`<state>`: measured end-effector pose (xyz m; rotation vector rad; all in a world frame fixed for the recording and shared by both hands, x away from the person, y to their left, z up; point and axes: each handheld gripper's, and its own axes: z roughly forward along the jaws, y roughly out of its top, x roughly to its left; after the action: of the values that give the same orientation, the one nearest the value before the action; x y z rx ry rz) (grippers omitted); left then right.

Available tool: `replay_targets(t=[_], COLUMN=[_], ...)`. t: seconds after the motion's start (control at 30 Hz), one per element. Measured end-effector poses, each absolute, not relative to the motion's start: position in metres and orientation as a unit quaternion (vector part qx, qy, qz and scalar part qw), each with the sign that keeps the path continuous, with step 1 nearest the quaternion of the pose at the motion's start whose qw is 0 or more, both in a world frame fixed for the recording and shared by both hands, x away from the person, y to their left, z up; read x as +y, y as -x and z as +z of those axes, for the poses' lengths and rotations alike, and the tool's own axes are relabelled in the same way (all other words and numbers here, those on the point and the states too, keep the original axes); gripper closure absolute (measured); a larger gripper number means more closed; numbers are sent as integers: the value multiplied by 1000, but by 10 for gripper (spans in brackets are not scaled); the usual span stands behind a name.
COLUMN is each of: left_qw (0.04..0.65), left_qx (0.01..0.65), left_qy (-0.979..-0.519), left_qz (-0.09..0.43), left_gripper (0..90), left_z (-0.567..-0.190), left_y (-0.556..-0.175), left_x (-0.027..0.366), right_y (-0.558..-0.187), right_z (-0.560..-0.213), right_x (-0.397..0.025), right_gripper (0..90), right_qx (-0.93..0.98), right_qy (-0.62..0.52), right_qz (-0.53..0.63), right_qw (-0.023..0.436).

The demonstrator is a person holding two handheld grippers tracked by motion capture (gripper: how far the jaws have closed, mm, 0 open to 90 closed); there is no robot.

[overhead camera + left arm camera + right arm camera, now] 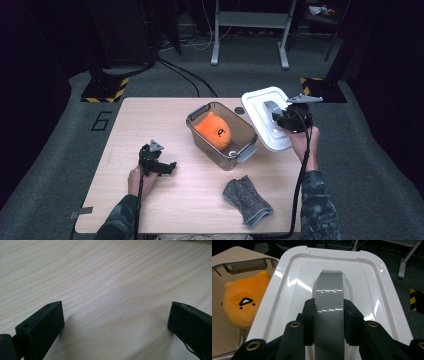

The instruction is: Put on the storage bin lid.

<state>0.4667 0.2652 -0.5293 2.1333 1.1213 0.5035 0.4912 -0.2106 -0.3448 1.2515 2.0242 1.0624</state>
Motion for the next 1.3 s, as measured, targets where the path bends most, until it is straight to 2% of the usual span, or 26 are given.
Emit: replay_targets(t=[0.77,1.3], left_qw=[332,331], left_qx=[430,427], left_qy=[-818,-820], left_qz=[190,190], left_gripper=[4,3], left_z=[-529,-529], left_y=[-467,-467], left_x=[265,266], right_y=[-496,-503], right_z=[-344,-354], right_x=[-153,-114], right_gripper=[669,669], right_qx=[787,817], right_qy=[-407,-360], right_qz=[401,406], right_qw=[232,193])
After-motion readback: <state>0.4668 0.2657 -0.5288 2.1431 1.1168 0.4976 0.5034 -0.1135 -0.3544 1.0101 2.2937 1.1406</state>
